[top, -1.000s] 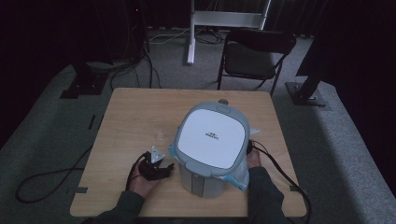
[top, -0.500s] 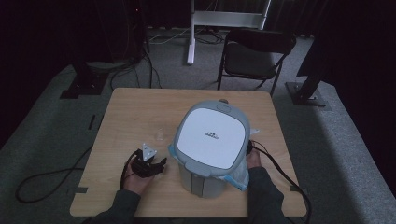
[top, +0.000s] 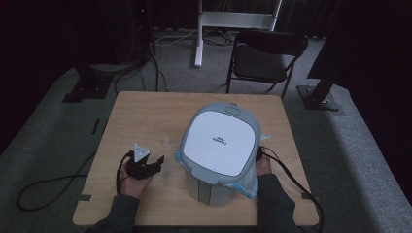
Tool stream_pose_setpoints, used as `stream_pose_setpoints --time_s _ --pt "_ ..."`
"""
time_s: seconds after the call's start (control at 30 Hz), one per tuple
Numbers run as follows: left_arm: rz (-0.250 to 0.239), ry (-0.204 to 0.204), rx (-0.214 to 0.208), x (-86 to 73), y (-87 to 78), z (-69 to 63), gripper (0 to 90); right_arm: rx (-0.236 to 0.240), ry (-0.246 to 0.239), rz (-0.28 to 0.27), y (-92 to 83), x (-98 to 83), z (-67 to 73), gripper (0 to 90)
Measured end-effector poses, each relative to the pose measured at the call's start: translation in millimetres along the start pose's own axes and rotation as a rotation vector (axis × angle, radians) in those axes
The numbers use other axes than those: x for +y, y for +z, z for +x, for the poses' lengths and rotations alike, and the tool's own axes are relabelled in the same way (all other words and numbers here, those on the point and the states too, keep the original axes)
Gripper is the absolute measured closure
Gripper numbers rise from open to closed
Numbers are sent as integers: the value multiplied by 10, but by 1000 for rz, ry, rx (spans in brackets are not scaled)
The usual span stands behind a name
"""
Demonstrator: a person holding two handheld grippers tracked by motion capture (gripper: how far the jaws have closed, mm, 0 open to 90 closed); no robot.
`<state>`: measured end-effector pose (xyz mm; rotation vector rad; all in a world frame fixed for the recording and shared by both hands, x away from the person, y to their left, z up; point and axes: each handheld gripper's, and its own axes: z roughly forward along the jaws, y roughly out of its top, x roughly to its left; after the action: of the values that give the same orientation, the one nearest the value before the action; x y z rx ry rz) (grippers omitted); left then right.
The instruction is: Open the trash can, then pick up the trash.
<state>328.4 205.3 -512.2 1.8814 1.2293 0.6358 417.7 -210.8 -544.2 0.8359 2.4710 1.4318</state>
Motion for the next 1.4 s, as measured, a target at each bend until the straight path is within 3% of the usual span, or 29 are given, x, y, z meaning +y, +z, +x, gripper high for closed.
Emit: stream_pose_setpoints --time_s 0.33,0.6,0.73,1.07,1.23,1.4 --pt "-21 -25 -8 94 -44 85 368 -3 -5 0 -3 -2 5 900" --pt "-69 -66 -12 442 -95 325 387 -3 -5 0 -5 -2 6 900" --pt "-75 -78 -21 545 -82 382 422 -3 -5 0 -5 -2 6 900" --pt "-44 -66 -33 792 79 431 539 -2 -6 0 -6 -2 6 900" --pt "-20 -60 -17 877 180 430 576 -2 -6 0 -6 -2 7 900" --pt "6 -75 -19 941 291 473 604 -2 -7 0 -6 -2 6 900"
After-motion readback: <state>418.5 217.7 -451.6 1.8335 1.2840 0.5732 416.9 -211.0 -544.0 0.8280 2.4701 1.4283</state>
